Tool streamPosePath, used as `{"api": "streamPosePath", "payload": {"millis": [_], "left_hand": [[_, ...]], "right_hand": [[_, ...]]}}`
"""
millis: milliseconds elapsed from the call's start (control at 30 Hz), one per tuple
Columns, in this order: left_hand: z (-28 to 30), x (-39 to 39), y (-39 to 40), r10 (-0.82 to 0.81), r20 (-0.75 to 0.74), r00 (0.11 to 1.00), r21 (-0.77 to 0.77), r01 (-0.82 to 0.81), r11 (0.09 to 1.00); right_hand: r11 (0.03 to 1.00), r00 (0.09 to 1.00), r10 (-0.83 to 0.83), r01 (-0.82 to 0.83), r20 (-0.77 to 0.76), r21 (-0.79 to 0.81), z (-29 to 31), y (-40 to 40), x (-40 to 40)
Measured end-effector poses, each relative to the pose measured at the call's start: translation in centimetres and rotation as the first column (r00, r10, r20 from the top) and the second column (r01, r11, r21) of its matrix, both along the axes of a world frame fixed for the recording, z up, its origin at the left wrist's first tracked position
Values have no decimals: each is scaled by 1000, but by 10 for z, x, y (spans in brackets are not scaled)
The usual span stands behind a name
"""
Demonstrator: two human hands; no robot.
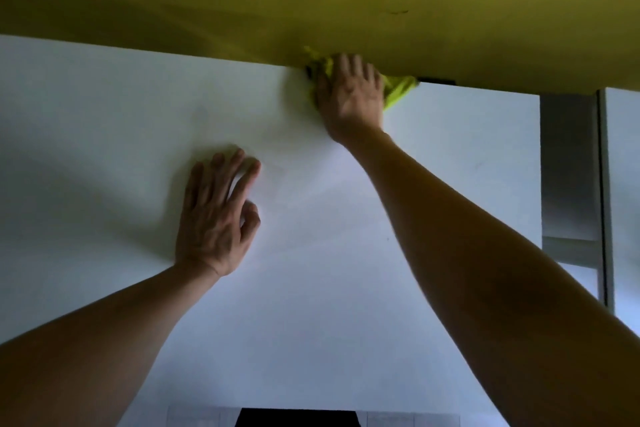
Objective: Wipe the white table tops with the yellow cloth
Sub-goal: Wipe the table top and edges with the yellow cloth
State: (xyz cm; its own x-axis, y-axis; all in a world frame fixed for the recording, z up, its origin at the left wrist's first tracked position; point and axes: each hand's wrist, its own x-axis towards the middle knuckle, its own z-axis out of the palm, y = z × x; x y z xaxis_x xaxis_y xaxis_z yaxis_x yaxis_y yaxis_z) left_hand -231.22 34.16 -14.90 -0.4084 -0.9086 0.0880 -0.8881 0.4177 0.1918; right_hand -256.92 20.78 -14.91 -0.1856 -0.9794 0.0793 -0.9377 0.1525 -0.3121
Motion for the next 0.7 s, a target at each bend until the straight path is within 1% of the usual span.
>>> {"api": "streamPosePath", "payload": {"millis": [67, 133, 200, 300, 367, 400, 467, 533, 633, 700], "left_hand": [[0, -1, 0, -6, -2, 1000, -2, 6, 1000], [1, 0, 0, -9, 7, 1000, 1, 9, 1000], [2, -1, 0, -9, 4, 1000, 2, 9, 1000], [2, -3, 0, -3, 7, 1000, 16, 3, 1000], [1, -3, 1, -7, 21, 1000, 18, 6, 1000], [1, -3, 2, -8, 33, 999, 19, 8, 1000], [0, -4, 2, -11, 48, 999, 18, 10, 1000], [-1, -8, 3, 0, 63, 998, 4, 0, 1000], [1, -22, 10, 115, 75, 991, 0, -115, 993], [6, -48, 18, 191, 75, 979, 16, -192, 981]], "right_hand": [[995, 995, -97, 97, -30, 8, 1, 16, -51], [987, 987, -158, 158, -31, 11, 5, 35, -105], [977, 977, -211, 212, -36, 30, 9, 46, -143], [958, 958, -286, 287, -19, 15, 7, 47, -154], [940, 940, -340, 340, -24, 10, 6, 42, -140], [940, 940, -341, 341, -23, 23, 7, 40, -127], [959, 961, -277, 277, -14, 57, 7, 31, -93], [986, 987, -160, 161, -4, 34, 7, 21, -50], [996, 998, -23, 28, 54, -86, 8, 9, -2], [995, 996, 41, -33, 77, -95, 8, 7, -2]]}}
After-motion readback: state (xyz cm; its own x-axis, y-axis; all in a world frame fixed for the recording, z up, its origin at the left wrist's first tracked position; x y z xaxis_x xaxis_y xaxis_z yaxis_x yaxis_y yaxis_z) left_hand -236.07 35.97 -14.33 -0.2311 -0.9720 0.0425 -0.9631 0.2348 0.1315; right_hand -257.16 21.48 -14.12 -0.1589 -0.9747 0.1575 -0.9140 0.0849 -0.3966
